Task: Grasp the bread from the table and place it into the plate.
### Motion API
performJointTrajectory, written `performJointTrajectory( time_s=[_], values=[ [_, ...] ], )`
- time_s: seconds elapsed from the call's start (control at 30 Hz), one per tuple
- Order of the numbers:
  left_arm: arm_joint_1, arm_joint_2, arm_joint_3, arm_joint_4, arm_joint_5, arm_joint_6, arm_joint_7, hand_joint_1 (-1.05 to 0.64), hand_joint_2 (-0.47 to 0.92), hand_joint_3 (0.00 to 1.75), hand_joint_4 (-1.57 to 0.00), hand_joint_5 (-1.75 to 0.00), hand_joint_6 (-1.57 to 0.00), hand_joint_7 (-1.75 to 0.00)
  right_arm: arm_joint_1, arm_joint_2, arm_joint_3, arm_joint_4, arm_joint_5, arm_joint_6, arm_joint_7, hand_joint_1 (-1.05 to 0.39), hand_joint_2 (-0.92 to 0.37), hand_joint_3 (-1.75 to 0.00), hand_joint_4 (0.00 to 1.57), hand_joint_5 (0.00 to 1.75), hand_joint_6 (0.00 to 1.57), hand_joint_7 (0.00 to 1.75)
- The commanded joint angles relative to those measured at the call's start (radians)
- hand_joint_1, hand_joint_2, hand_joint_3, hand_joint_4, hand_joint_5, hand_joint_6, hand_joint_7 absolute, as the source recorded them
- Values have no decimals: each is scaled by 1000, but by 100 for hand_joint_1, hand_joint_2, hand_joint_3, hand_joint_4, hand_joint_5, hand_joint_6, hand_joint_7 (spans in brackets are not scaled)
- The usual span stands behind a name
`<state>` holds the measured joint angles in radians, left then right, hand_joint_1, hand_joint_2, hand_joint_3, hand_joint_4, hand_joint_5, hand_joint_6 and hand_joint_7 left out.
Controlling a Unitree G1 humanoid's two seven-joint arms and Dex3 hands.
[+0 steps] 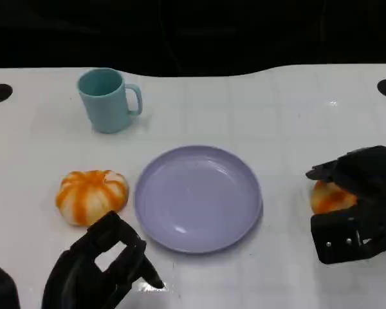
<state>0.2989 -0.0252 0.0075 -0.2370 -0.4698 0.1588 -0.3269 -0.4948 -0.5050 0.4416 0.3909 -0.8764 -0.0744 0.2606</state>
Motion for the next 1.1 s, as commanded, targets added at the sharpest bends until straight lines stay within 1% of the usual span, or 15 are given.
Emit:
performJointTrajectory(
  time_s=[0.03, 0.1, 0.2, 0.27, 0.33, 0.37, 0.47, 0.53, 0.57, 0.63, 0.73, 0.9, 1.03, 1.07, 1.1],
  values=[
    [10, 12, 2, -14, 4, -5, -3, -62, 92, 21, -69, -175, -53, -166, -34, -17, -1, 28, 5, 32, 37, -29, -82, -1, 41, 4, 49, 2],
    [10, 12, 2, -14, 3, -7, -5, -62, 92, 21, -69, -175, -53, -165, -42, -8, -4, 45, 12, 35, 24, -27, -82, -1, 47, 5, 54, 3],
    [10, 13, 2, -13, 5, -12, -8, -63, 92, 22, -70, -175, -54, -165, -48, 9, -13, 78, 27, 32, -32, -24, -85, -1, 63, 7, 69, 5],
    [11, 13, 2, -17, 3, -9, -6, -63, 92, 22, -70, -175, -54, -165, -55, 29, -24, 120, 42, 21, -107, -23, -86, 0, 80, 10, 82, 6],
    [12, 13, 2, -18, 1, -9, -7, -63, 92, 22, -70, -175, -54, -164, -64, 44, -29, 168, 56, -1, -187, -20, -85, 0, 105, 16, 97, 7],
    [13, 13, 2, -19, 1, -10, -8, -63, 92, 22, -70, -175, -54, -164, -72, 47, -25, 196, 58, -19, -228, -17, -85, 0, 112, 26, 103, 6],
    [17, 15, 1, -23, 2, -13, -10, -63, 92, 22, -70, -175, -54, -164, -104, 49, -4, 289, 49, -80, -337, -12, -84, 0, 98, 112, 120, 3],
    [19, 16, -1, -24, 4, -17, -12, -62, 92, 24, -69, -175, -53, -164, -127, 52, 8, 354, 47, -120, -391, -11, -86, -1, 94, 134, 125, 2],
    [20, 16, -1, -25, 3, -16, -11, -62, 92, 25, -69, -175, -53, -164, -137, 53, 13, 381, 47, -136, -413, -10, -87, -1, 91, 150, 128, 3],
    [20, 15, -1, -27, 0, -11, -7, -63, 92, 24, -69, -175, -53, -164, -155, 60, 19, 436, 49, -166, -462, -9, -90, -1, 90, 163, 131, 3],
    [21, 17, -2, -30, 3, -8, -3, -63, 92, 24, -70, -175, -53, -164, -167, 71, 18, 482, 58, -196, -528, -9, -91, -3, 88, 170, 134, 4],
    [22, 18, -3, -30, 7, -12, -3, -62, 92, 25, -70, -175, -53, -164, -164, 85, 4, 498, 77, -244, -630, -9, -89, -3, 89, 174, 139, 6],
    [20, 16, -4, -26, 7, -13, -3, -62, 92, 25, -70, -175, -52, -164, -160, 92, -6, 508, 97, -322, -727, -4, -87, -3, 93, 175, 146, 11],
    [19, 16, -4, -25, 6, -13, -5, -62, 92, 25, -69, -175, -52, -164, -160, 95, -9, 512, 104, -339, -744, -4, -86, -8, 94, 175, 138, 35],
    [18, 16, -4, -23, 6, -14, -6, -62, 92, 24, -69, -175, -52, -164, -159, 96, -11, 515, 110, -365, -767, -4, -69, -43, 96, 175, 115, 87]
  ],
)
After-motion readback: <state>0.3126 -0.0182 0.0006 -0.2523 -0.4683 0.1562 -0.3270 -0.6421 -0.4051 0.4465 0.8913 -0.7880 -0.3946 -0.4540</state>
